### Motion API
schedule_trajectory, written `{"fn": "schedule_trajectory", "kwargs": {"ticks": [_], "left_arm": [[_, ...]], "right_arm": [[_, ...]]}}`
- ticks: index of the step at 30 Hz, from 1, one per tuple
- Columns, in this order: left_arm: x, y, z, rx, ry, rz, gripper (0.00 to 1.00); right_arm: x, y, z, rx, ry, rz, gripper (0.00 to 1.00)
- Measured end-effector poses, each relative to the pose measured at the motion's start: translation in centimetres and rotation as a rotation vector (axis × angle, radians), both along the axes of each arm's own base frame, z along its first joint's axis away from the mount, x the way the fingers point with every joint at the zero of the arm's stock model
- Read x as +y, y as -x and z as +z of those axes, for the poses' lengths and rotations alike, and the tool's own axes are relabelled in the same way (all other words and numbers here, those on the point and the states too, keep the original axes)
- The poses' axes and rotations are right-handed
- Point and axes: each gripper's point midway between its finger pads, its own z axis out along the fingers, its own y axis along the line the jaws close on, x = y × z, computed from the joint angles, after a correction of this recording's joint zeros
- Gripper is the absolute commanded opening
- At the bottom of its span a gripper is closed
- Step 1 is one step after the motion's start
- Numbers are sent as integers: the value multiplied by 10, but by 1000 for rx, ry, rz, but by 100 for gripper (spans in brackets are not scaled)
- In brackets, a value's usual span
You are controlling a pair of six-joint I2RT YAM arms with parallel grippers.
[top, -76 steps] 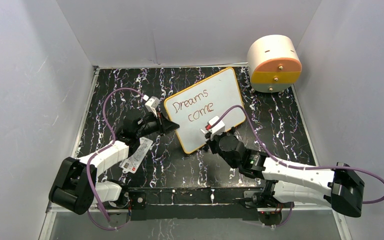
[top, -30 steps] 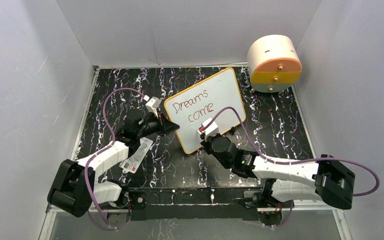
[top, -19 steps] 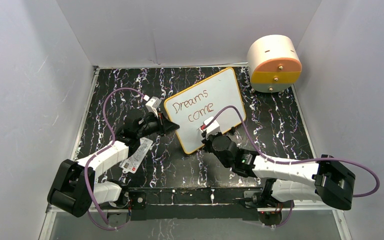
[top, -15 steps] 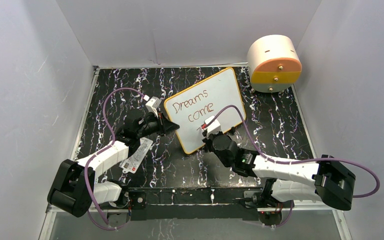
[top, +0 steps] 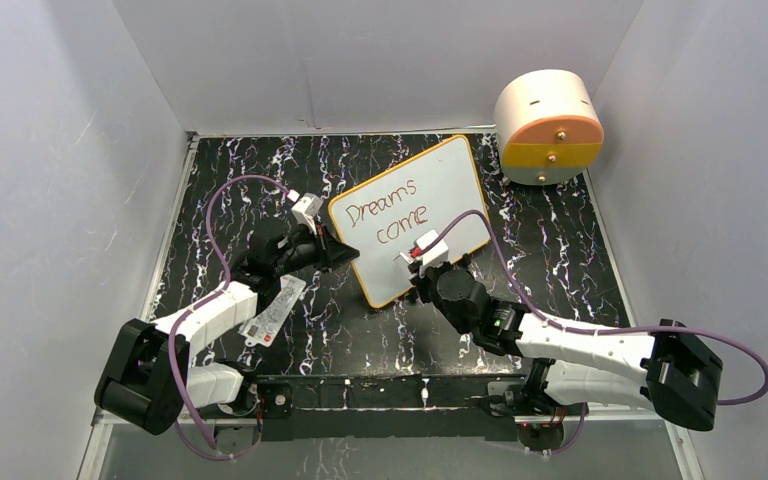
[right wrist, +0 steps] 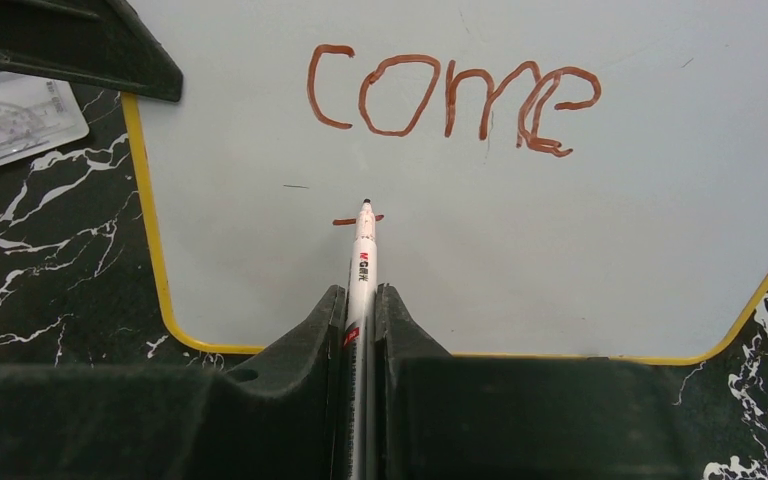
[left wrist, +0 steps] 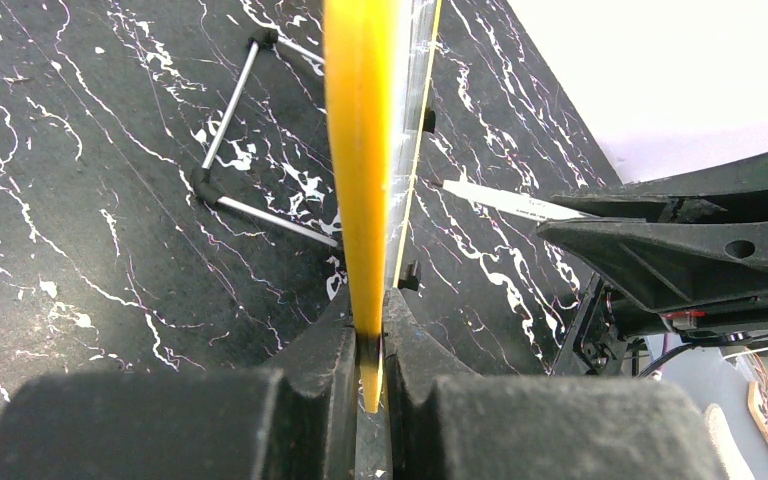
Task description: Write a sentence on the whiteboard
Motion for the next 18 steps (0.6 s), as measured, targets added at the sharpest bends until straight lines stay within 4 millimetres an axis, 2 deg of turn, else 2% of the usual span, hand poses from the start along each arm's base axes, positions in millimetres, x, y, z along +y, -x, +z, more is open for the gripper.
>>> {"fn": "schedule_trajectory", "kwargs": {"ticks": [18], "left_arm": [[0,0,0,1,-1,0,0]], "right_arm": [[8,-3,-8,5,5,8,0]]}}
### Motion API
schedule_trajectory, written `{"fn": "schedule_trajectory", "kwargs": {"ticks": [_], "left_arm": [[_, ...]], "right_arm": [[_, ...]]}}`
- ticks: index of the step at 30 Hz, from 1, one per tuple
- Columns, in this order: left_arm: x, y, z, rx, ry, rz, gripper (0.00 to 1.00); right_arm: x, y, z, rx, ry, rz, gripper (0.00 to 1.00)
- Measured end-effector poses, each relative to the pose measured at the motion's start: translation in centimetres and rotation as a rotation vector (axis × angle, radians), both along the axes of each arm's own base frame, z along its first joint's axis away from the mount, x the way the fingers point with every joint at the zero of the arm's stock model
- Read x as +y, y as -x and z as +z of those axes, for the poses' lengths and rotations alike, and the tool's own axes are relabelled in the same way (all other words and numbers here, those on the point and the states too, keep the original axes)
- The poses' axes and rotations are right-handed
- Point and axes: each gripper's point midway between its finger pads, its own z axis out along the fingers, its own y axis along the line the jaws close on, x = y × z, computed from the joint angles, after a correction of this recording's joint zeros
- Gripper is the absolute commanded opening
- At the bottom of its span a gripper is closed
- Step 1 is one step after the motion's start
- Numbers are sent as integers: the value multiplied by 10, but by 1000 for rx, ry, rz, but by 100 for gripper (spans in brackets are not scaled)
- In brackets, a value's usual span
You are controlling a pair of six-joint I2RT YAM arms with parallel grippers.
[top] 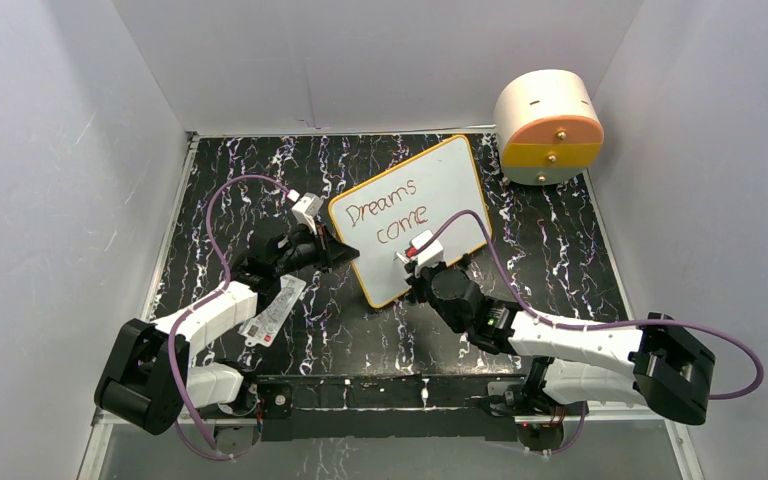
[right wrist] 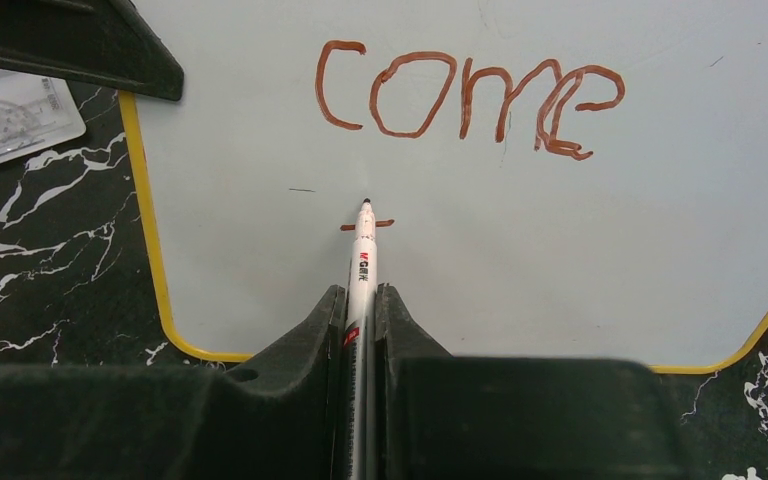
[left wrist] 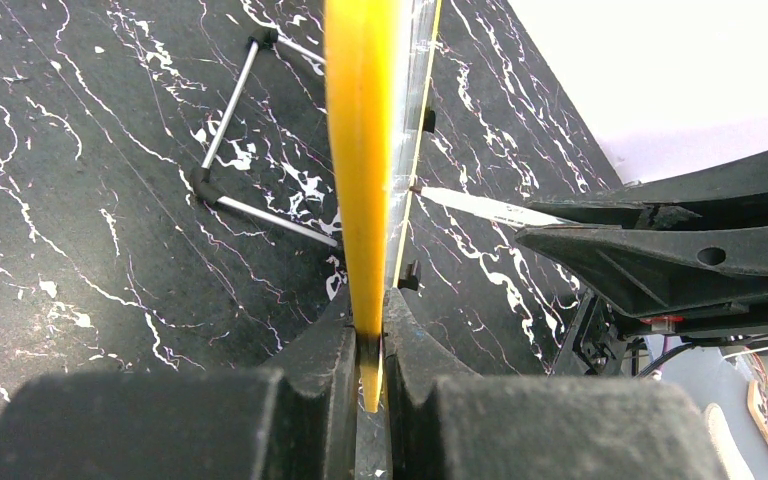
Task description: Write a sentence on the whiteboard
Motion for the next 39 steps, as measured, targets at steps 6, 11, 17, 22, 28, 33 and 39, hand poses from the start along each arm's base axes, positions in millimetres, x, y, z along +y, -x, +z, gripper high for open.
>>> {"fn": "schedule_trajectory", "kwargs": {"ticks": [6,11,17,22,28,33,39], "left_arm": [[0,0,0,0,-1,2,0],[0,0,0,1,-1,3,0],[0,0,0,1,-1,3,0],[0,0,0,1,-2,3,0],[0,0,-1,2,-2,3,0],[0,0,0,2,-2,4,0],[0,0,0,3,-3,3,0]], "right_arm": [[1,-2,-4,1,11,-6,0],[0,-2,-5,1,13,-7,0],[-1,-1,-8,13,20,-9,0],[-2,2,-11,31,27,-6,0],[-3,5,-16,53,29,1,0],[-7,9,-23,76,44,7,0],[-9,11,-27,88,54,6,0]]}}
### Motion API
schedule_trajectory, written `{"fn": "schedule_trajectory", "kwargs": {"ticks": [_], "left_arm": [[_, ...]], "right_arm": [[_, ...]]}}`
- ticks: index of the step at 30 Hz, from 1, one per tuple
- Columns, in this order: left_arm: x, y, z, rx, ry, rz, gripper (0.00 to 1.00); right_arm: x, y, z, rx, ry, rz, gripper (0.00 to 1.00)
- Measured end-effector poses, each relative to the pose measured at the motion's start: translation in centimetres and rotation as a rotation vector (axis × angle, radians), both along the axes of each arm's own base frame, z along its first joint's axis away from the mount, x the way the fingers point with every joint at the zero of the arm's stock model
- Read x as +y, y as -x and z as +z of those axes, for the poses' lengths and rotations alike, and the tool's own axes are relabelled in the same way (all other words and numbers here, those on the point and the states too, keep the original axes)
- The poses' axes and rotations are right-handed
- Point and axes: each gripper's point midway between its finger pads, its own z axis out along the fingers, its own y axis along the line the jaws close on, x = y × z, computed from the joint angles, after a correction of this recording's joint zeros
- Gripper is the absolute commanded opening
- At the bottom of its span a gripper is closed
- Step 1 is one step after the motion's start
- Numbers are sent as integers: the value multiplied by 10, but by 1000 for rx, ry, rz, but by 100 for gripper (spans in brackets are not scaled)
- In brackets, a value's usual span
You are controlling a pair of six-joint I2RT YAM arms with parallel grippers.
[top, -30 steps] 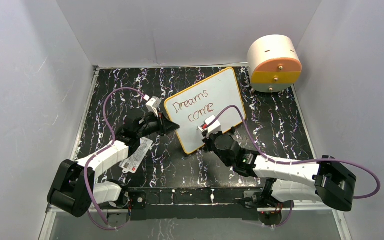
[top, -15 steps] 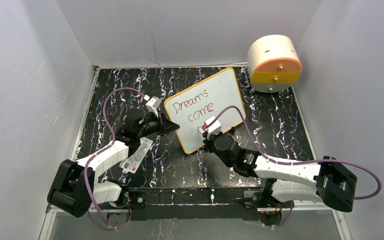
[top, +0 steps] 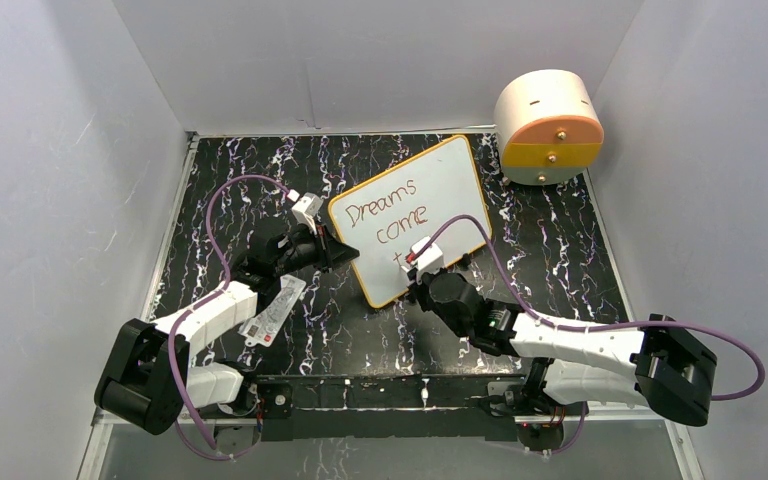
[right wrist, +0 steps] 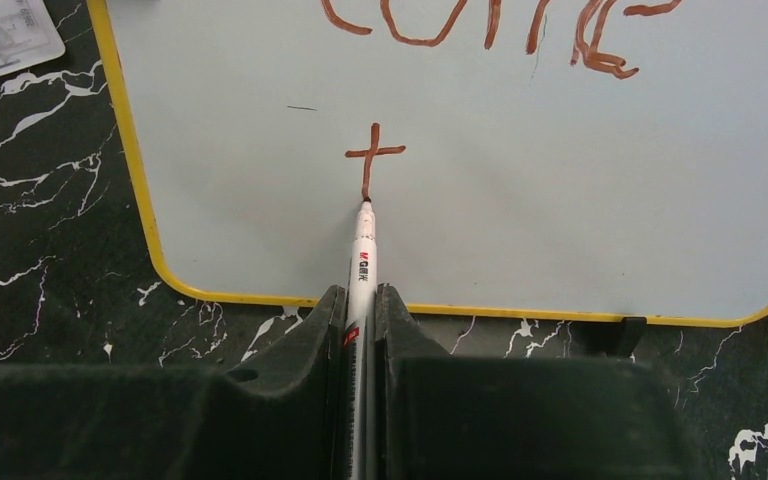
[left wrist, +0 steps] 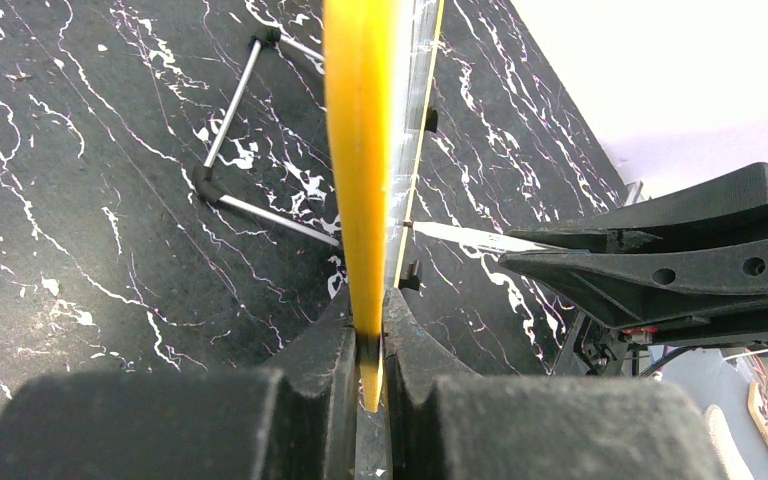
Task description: Write a sentence on the whiteboard
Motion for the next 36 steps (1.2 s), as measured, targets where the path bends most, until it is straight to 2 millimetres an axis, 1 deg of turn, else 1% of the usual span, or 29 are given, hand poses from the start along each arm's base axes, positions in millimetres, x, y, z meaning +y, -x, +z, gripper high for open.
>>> {"fn": "schedule_trajectory", "kwargs": {"ticks": [8,17,24,30,36], "left_arm": [[0,0,0,0,0,0,0],[0,0,0,0,0,0,0],[0,0,1,-1,0,0,0],[0,0,1,0,0,-1,0],[0,0,1,0,0,-1,0]], "right_arm": [[-7,0,-6,1,22,-18,0],[-10,-4,-3,-25,29,-37,0],[-10,-8,8,-60,11,-47,0],[-12,-12,32,-106,-58,-58,0],[-15,-18,35,-111,-72,-76,0]]}}
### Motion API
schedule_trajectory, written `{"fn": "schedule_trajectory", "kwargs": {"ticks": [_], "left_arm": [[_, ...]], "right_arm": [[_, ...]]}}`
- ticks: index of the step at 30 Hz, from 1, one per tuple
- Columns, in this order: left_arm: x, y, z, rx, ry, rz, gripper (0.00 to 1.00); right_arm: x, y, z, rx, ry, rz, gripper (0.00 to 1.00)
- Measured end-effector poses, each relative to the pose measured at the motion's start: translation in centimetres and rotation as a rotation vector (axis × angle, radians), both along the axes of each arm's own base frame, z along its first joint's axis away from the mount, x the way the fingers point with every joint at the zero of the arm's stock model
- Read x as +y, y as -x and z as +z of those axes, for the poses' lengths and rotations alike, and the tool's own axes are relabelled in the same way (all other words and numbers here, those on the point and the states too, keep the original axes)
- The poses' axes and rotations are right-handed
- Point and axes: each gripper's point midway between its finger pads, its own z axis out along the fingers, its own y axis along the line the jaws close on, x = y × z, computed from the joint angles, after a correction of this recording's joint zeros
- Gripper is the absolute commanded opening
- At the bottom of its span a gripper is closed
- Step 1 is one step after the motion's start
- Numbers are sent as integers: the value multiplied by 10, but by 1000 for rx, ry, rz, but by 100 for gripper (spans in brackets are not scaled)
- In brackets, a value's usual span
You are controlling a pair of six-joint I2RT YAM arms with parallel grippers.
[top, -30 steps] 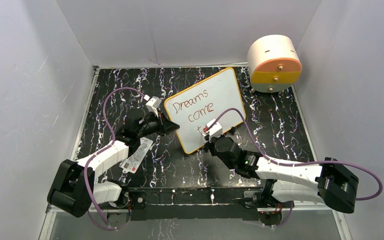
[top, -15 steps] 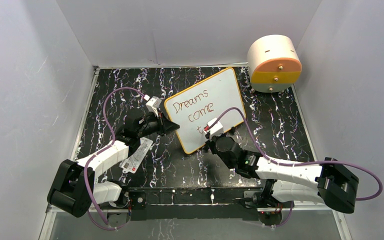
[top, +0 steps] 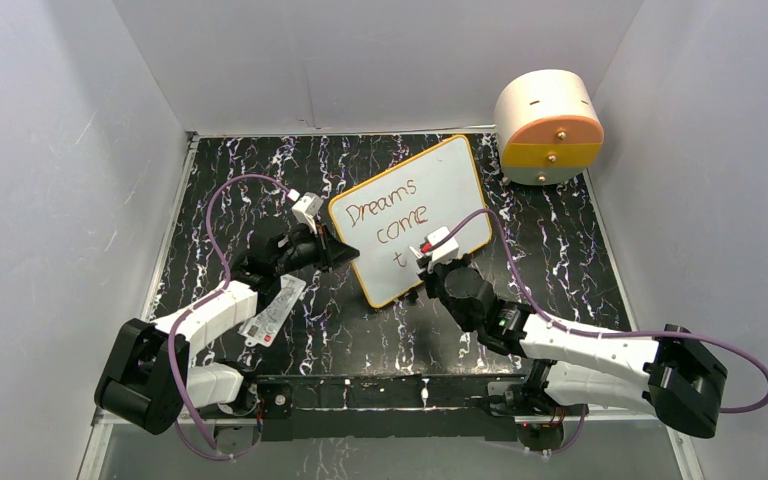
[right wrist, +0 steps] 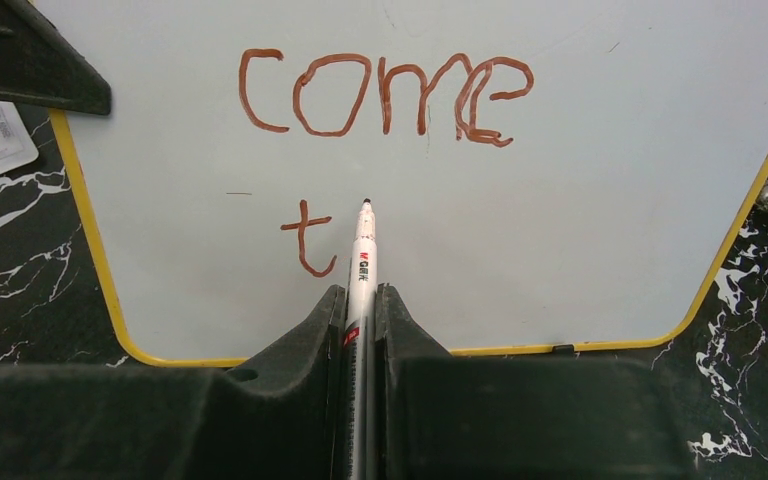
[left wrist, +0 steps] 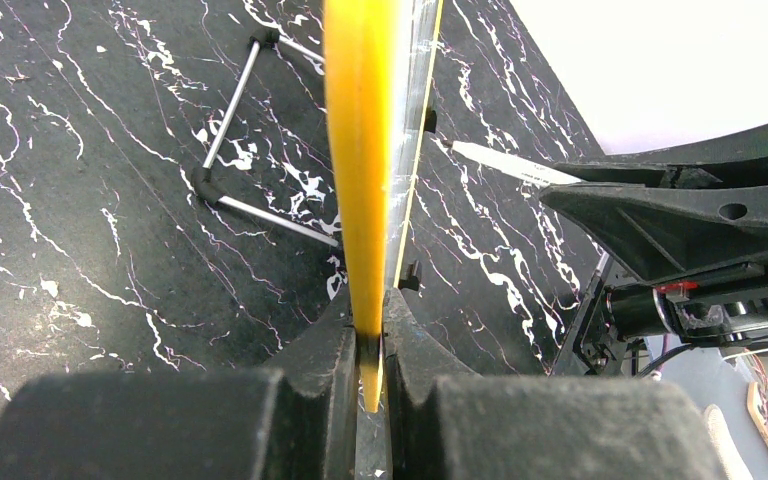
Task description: Write a sentence on the whiteboard
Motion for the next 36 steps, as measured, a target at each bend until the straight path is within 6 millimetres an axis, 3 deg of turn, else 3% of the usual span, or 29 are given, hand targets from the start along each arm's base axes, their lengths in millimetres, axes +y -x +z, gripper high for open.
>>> {"fn": "schedule_trajectory", "kwargs": {"ticks": [36], "left_arm": [[0,0,-1,5,-2,0,0]], "right_arm": [[5,-2,-20,59,16,21,0]]}}
